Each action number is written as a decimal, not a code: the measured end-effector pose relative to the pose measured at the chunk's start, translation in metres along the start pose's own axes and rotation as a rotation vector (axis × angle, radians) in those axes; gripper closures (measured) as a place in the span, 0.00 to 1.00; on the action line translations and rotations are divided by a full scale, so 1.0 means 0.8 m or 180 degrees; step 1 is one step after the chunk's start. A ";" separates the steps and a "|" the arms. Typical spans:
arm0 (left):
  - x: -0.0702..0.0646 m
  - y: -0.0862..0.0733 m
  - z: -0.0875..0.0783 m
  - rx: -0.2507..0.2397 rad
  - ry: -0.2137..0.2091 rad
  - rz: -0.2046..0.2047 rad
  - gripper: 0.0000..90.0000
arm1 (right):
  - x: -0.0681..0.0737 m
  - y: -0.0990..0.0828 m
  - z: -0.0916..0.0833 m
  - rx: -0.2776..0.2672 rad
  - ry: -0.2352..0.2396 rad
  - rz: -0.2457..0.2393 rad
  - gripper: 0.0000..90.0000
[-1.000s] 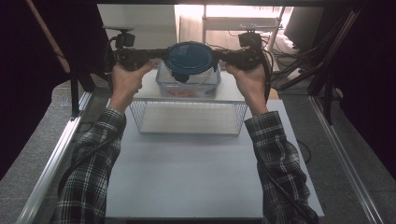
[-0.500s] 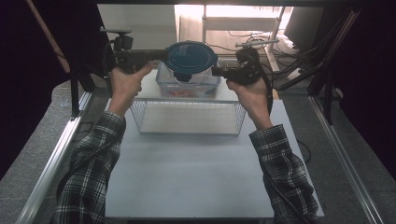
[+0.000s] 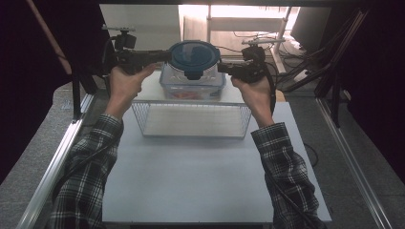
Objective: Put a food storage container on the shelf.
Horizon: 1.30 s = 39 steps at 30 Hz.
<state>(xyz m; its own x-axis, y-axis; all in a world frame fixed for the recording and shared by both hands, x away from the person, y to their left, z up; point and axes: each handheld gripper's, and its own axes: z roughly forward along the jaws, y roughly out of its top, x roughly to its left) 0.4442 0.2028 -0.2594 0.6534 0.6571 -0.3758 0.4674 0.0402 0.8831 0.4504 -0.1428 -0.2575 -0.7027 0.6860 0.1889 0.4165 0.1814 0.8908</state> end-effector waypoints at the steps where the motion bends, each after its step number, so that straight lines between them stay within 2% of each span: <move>1: -0.002 -0.001 -0.002 -0.0002 -0.0032 0.0036 0.42 | 0.000 -0.003 -0.001 0.0006 0.0013 -0.0036 0.86; 2: -0.006 -0.003 -0.004 0.0024 -0.0038 0.0104 0.33 | 0.001 -0.008 -0.004 -0.0008 0.0052 -0.0059 0.78; 3: -0.010 -0.005 -0.005 0.0039 -0.0036 0.0156 0.33 | 0.001 -0.008 -0.004 -0.0008 0.0052 -0.0059 0.78; 4: -0.016 -0.009 -0.007 0.0070 -0.0018 0.0266 0.30 | 0.002 -0.011 -0.005 -0.0011 0.0071 -0.0058 0.74; 7: -0.027 -0.021 -0.011 0.0117 0.0006 0.0410 0.21 | 0.008 -0.023 -0.007 0.0011 0.0112 -0.0133 0.60; 9: -0.032 -0.030 -0.014 0.0121 0.0032 0.0450 0.15 | 0.013 -0.031 -0.010 -0.0006 0.0090 -0.0214 0.53; 11: -0.034 -0.040 -0.018 0.0125 -0.0002 0.0462 0.12 | 0.017 -0.039 -0.012 -0.0018 0.0112 -0.0241 0.45; 17: -0.036 -0.075 -0.020 0.0213 -0.0084 0.0495 0.07 | 0.024 -0.063 -0.018 -0.0011 0.0158 -0.0315 0.30; 24: -0.045 -0.118 -0.015 0.0323 -0.0178 0.0599 0.06 | 0.033 -0.086 -0.017 0.0045 0.0180 -0.0404 0.21; 29: -0.048 -0.139 -0.012 0.0374 -0.0199 0.0603 0.05 | 0.043 -0.100 -0.019 0.0059 0.0211 -0.0453 0.16; 39: -0.052 -0.177 -0.012 0.0448 -0.0108 0.0681 0.04 | 0.046 -0.126 -0.019 0.0113 0.0233 -0.0499 0.11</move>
<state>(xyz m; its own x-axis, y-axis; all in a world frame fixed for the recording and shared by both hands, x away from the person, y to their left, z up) 0.3449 0.1769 -0.3664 0.7649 0.6137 -0.1959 0.3930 -0.2037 0.8967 0.3739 -0.1461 -0.3337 -0.8002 0.5944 0.0796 0.3178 0.3077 0.8968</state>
